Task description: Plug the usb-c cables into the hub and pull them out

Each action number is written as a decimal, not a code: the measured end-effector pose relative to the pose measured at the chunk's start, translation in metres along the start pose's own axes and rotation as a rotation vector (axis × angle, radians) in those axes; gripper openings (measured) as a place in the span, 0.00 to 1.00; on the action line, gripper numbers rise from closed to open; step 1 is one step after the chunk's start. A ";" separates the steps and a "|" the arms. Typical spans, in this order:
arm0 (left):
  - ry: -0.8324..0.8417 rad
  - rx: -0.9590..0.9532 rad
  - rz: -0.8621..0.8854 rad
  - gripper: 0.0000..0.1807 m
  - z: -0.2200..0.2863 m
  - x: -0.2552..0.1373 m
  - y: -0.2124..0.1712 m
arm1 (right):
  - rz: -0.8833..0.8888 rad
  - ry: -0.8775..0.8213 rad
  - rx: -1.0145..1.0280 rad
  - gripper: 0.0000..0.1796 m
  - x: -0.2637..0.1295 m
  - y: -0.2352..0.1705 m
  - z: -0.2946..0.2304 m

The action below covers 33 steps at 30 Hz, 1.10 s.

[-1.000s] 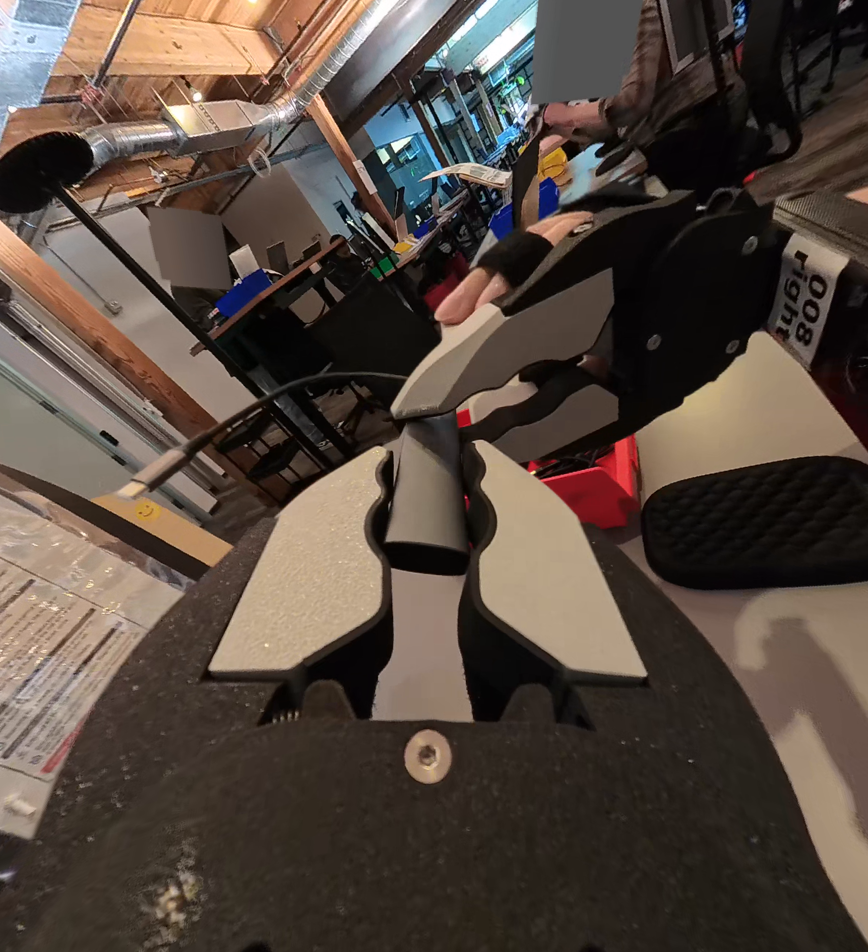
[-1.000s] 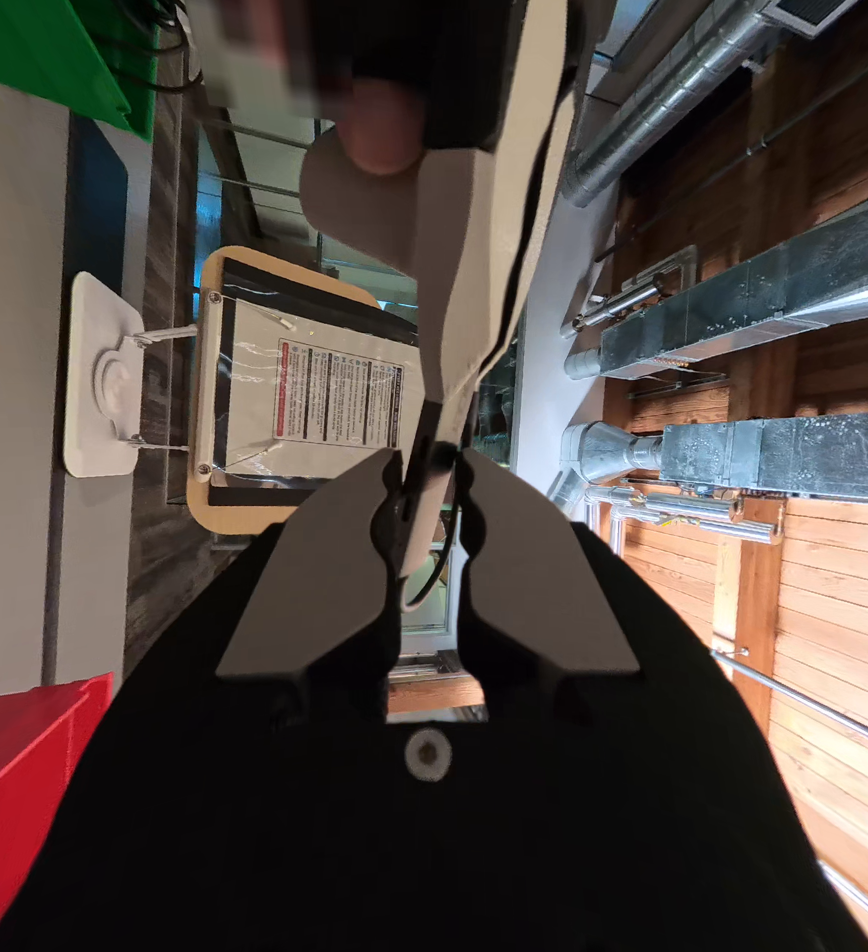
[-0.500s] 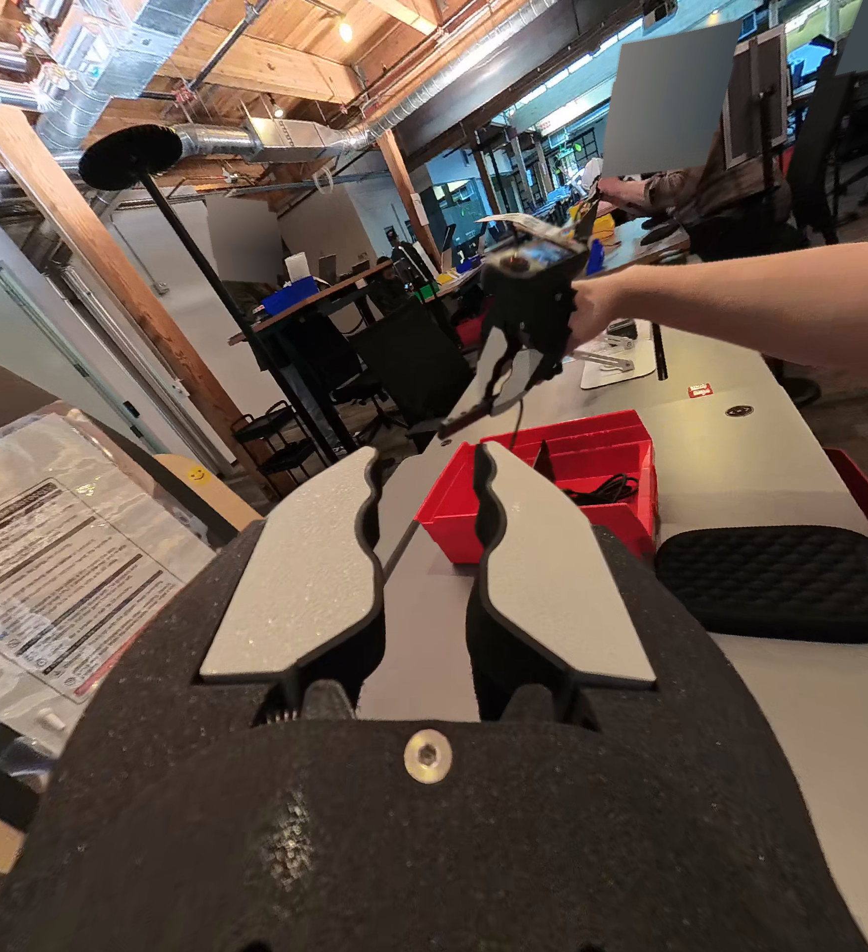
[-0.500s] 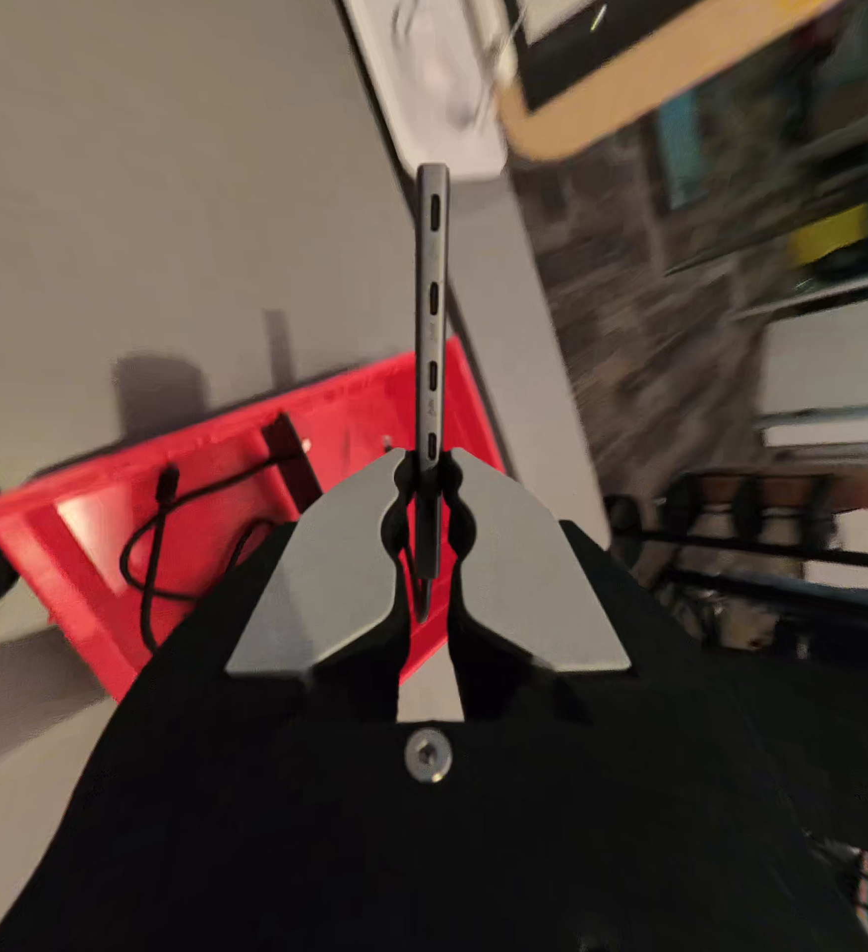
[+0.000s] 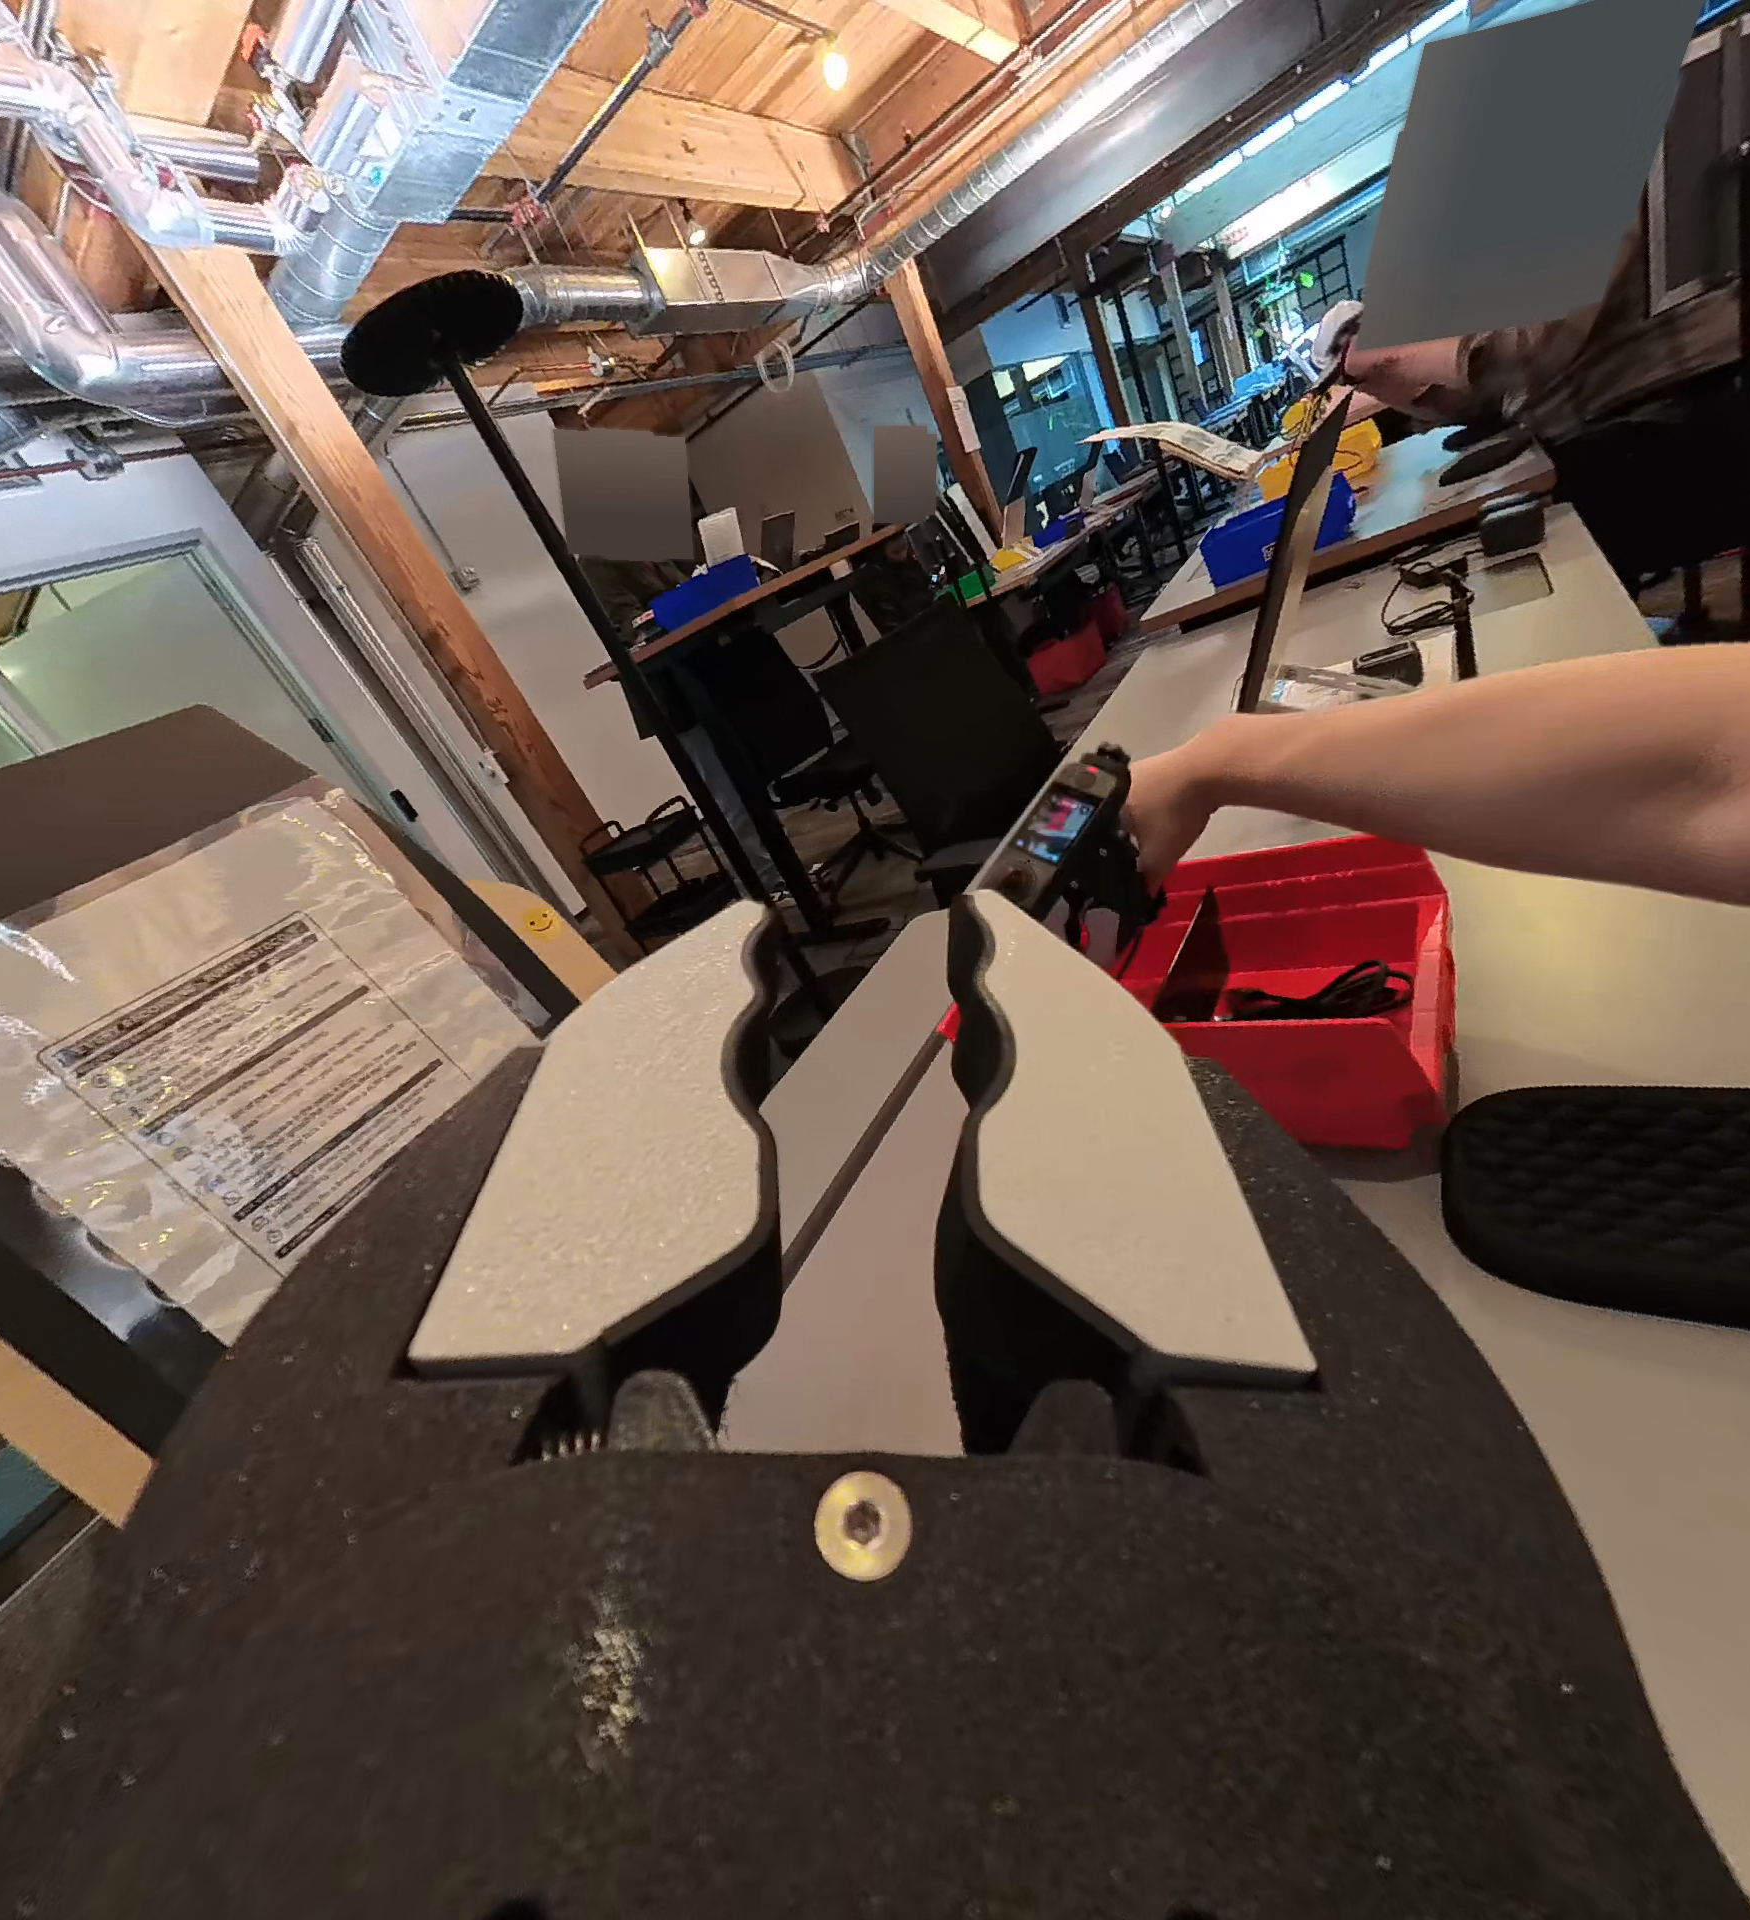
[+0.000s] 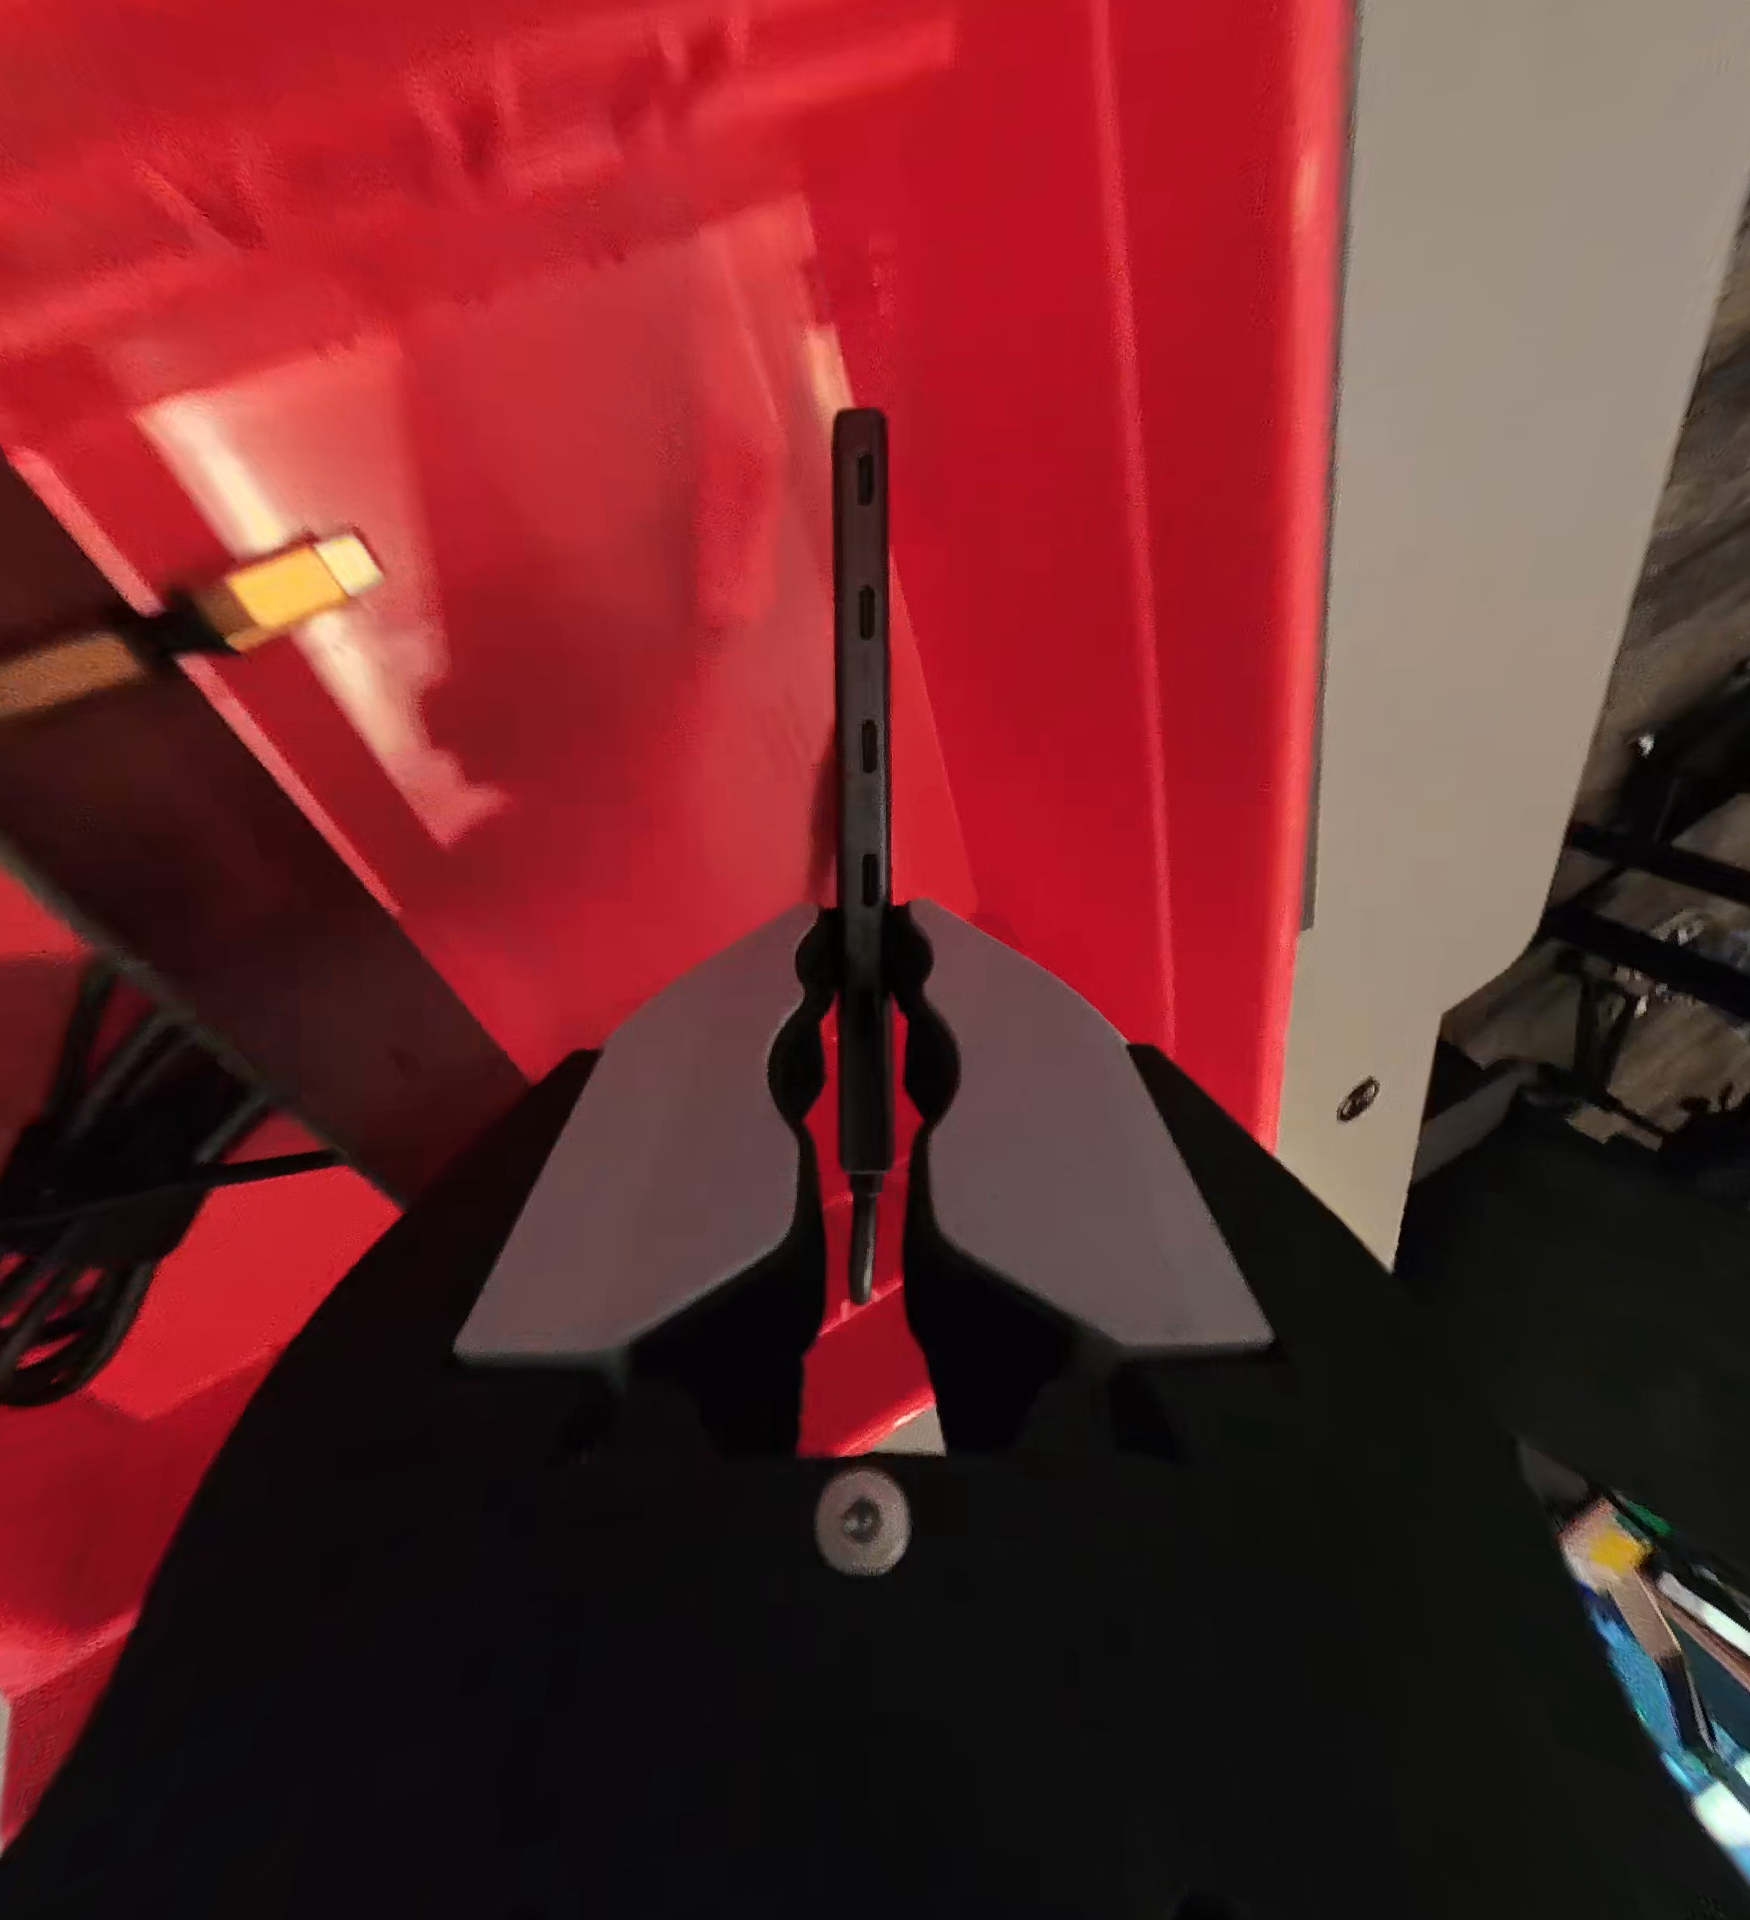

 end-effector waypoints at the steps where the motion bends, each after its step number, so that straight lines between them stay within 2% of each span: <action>1: 0.004 -0.003 -0.003 0.17 -0.001 -0.001 0.000 | -0.028 0.006 -0.009 0.06 0.007 -0.003 -0.002; 5: 0.015 -0.018 -0.014 0.17 -0.006 -0.005 -0.003 | -0.010 -0.043 0.076 0.09 0.021 -0.008 -0.003; 8: 0.028 -0.018 -0.017 0.17 -0.008 -0.009 -0.002 | 0.016 -0.068 0.120 0.18 0.014 -0.015 0.001; 11: 0.051 -0.015 -0.023 0.17 -0.011 -0.017 0.000 | 0.038 -0.093 0.131 0.22 -0.009 -0.021 0.009; 17: 0.139 -0.036 -0.037 0.18 -0.023 -0.049 0.005 | 0.099 -0.117 0.112 0.21 -0.076 -0.016 0.021; 20: 0.259 -0.066 -0.141 0.18 -0.036 -0.075 -0.003 | 0.270 -0.259 0.158 0.21 -0.122 0.012 0.030; 27: 0.453 -0.326 -0.532 0.17 -0.067 -0.139 -0.061 | 0.993 -0.578 0.405 0.24 -0.248 0.111 -0.007; 29: 0.536 -0.383 -0.592 0.16 -0.080 -0.156 -0.080 | 1.110 -0.632 0.454 0.24 -0.271 0.131 -0.018; 33: 0.537 -0.533 -0.636 0.13 -0.104 -0.168 -0.126 | 1.223 -0.642 0.476 0.24 -0.297 0.160 -0.029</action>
Point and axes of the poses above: each gripper's, where its closed fingertips meet, x out along the fingers, y out of its top, z = x × y across the jaws, the point moved 7 cm from there along -x, back along the fingers, and after that the axes turned 13 degrees about -y, right-handed, at the moved point
